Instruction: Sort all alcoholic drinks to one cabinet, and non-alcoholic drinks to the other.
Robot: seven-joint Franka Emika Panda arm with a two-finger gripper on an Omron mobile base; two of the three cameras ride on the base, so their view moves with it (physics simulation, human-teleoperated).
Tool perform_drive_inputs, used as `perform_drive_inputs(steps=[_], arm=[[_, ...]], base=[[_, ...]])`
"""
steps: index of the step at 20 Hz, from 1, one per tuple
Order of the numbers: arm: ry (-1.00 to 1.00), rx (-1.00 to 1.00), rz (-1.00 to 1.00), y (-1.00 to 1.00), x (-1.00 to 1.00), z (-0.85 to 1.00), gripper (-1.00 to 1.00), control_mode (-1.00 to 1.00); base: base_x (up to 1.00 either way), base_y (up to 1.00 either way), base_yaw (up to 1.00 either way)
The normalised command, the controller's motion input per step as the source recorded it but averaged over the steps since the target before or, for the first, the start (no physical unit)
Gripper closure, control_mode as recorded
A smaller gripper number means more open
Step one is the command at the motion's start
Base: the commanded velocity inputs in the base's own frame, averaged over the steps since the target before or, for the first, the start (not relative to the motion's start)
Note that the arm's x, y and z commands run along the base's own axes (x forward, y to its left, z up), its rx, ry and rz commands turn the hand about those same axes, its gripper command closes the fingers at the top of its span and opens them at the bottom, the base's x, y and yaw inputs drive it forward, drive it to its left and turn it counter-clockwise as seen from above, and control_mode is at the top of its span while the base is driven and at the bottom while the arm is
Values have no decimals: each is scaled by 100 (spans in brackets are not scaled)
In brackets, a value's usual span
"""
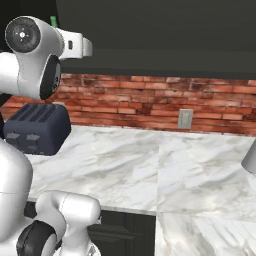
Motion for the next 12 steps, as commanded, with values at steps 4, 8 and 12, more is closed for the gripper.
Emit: perform_drive_inputs(steps=[4, 8, 12], arm=[[22, -1, -21, -34, -46, -2, -100, -100], [38, 0, -14, -10, -39, -18, -100, -100], [43, 0, -9, -8, -45, -29, -100, -100]], base=[[0, 0, 0], [0, 0, 0], [0, 0, 0]])
